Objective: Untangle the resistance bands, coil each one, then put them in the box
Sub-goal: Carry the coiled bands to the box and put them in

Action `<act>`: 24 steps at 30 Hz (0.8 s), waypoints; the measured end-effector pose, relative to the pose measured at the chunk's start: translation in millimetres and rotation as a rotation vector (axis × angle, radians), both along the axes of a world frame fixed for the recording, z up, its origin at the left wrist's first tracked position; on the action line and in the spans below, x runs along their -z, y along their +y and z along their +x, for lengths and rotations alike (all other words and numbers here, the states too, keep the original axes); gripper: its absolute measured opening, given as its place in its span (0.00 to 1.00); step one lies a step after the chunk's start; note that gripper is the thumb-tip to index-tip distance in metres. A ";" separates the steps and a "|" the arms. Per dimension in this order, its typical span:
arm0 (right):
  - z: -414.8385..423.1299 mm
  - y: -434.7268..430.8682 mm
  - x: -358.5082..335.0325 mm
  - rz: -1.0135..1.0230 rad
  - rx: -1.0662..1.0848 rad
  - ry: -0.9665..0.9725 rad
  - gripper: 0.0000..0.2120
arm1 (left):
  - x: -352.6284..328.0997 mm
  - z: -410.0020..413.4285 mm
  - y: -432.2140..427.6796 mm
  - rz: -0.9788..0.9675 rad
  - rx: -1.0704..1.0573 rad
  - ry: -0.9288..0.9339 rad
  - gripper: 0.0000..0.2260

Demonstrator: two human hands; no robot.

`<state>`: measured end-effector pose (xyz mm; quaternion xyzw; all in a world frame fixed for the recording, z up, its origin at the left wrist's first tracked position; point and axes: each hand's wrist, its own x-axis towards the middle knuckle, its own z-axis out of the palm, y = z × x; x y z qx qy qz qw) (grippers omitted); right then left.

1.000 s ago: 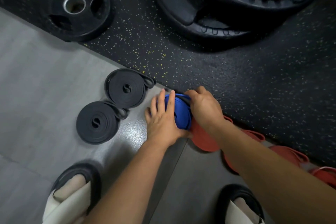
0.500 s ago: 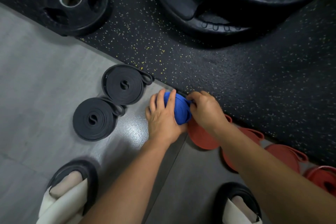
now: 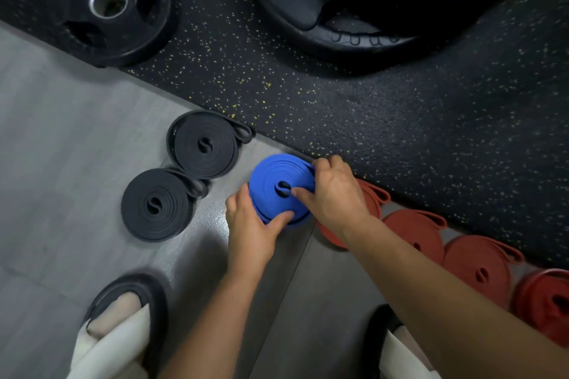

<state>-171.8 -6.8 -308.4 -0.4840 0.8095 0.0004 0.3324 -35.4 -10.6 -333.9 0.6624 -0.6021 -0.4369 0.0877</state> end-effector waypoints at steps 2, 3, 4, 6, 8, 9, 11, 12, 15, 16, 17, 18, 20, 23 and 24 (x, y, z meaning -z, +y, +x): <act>1.0 -0.4 -0.1 -0.003 -0.003 0.012 0.26 | -1.3 -3.4 -0.5 0.048 -0.086 0.033 0.26; 1.4 -0.6 -0.4 -0.001 -0.004 0.017 0.26 | -1.1 -5.7 -3.0 0.067 -0.133 0.044 0.23; 2.0 -0.7 -0.7 0.002 -0.004 0.019 0.26 | -1.6 -8.5 -6.2 0.091 -0.177 0.051 0.21; 3.5 -1.5 -1.8 0.010 -0.004 0.021 0.26 | -1.8 -13.1 -12.8 0.123 -0.217 0.029 0.21; 3.8 -2.3 -1.5 0.013 0.003 0.018 0.27 | 0.0 -16.6 -17.9 0.145 -0.219 -0.021 0.23; 3.8 -3.2 -1.5 0.010 0.021 0.007 0.27 | 0.2 -18.3 -19.6 0.149 -0.219 -0.041 0.24; 3.9 -5.5 -0.6 0.006 0.061 -0.011 0.29 | 0.9 -20.2 -21.9 0.163 -0.241 -0.054 0.26; 4.7 -6.2 -0.1 0.010 0.061 -0.002 0.29 | 2.1 -20.2 -22.5 0.173 -0.261 -0.048 0.26; 8.8 -4.6 0.5 0.019 0.043 0.022 0.28 | 2.6 -20.6 -23.1 0.225 -0.347 0.035 0.28; 9.6 -3.3 0.8 0.014 0.051 0.014 0.27 | 2.5 -21.1 -23.0 0.257 -0.383 0.076 0.32; 9.8 -2.0 1.0 0.003 0.066 0.002 0.26 | 3.5 -21.0 -22.4 0.293 -0.421 0.115 0.35; 9.2 -1.3 1.5 -0.008 0.083 -0.012 0.24 | 7.7 -20.4 -21.5 0.323 -0.457 0.153 0.38; 6.6 -1.8 2.5 -0.020 0.100 -0.032 0.23 | 10.4 -20.6 -21.3 0.379 -0.525 0.231 0.38; 3.0 -2.4 3.6 -0.028 0.110 -0.055 0.23 | 2.1 -20.9 -25.1 0.440 -0.569 0.334 0.25; 2.1 -2.3 4.1 -0.031 0.116 -0.067 0.23 | 2.8 -19.8 -26.5 0.448 -0.580 0.354 0.18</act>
